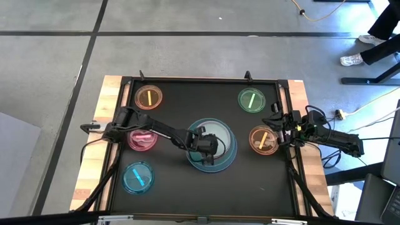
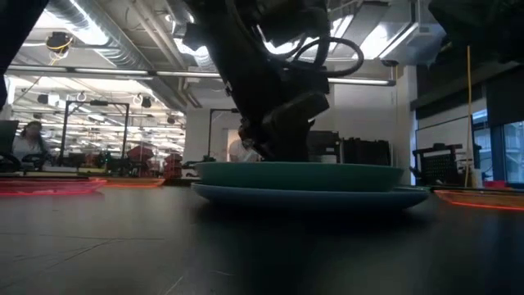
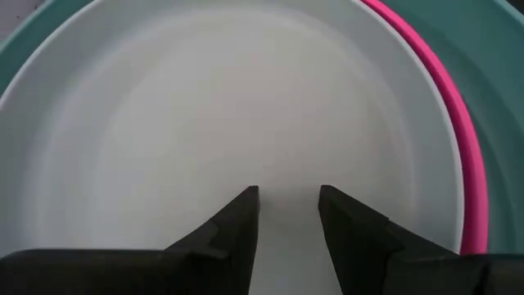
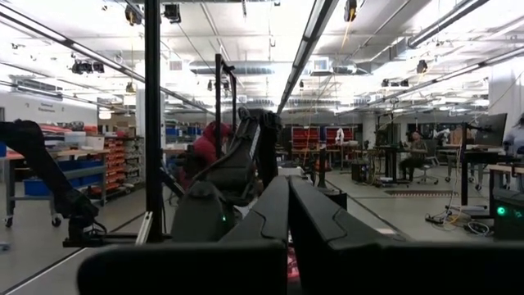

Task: Stack plastic plates
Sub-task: Move the stacked plates to the center of the table, then stack the light pink transparent plate on the gray plate

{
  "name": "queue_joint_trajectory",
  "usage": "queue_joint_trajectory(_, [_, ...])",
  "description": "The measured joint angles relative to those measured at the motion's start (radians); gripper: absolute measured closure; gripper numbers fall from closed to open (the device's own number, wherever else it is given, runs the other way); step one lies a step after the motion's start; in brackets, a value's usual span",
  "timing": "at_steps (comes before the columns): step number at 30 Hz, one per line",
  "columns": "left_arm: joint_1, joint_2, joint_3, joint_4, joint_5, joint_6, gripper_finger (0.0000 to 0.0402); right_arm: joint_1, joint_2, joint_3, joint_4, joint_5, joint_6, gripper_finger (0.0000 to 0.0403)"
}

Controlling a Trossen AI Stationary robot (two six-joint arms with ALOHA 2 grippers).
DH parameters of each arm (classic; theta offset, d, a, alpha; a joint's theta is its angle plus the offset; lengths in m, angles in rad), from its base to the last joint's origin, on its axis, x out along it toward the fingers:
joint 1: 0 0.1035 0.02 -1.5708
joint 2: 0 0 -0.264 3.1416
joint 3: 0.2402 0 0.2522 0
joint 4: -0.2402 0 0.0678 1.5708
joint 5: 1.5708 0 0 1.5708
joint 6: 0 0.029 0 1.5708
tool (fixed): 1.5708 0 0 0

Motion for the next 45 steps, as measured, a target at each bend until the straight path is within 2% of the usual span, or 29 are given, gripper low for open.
queue_joint_trajectory(4, [-0.030,-0.007,0.061,-0.060,0.012,0.020,0.0273,0.000,0.000,0.000,-0.008,0.000,0.000,0.0398])
queue_joint_trajectory(8, [-0.070,-0.070,0.118,-0.132,0.015,0.009,0.0273,0.000,0.000,0.000,-0.011,0.000,0.000,0.0398])
queue_joint_trajectory(18, [-0.184,-0.235,0.122,-0.394,-0.023,-0.129,0.0273,0.000,0.000,0.000,-0.015,0.000,0.001,0.0398])
queue_joint_trajectory(21, [-0.230,-0.253,0.121,-0.460,-0.076,-0.163,0.0273,0.000,0.000,0.000,-0.017,0.000,0.001,0.0398])
queue_joint_trajectory(25, [-0.283,-0.285,0.123,-0.580,-0.167,-0.280,0.0273,0.000,0.000,0.000,-0.018,0.000,0.001,0.0398])
queue_joint_trajectory(30, [-0.329,-0.289,0.122,-0.744,-0.220,-0.443,0.0273,0.000,0.000,0.000,-0.018,0.000,0.001,0.0398])
queue_joint_trajectory(38, [-0.361,-0.290,0.122,-0.965,-0.222,-0.689,0.0273,0.000,0.000,0.000,-0.027,0.034,0.000,0.0398])
queue_joint_trajectory(45, [-0.359,-0.290,0.123,-1.004,-0.219,-0.808,0.0242,0.000,0.000,0.000,-0.032,0.034,0.001,0.0398])
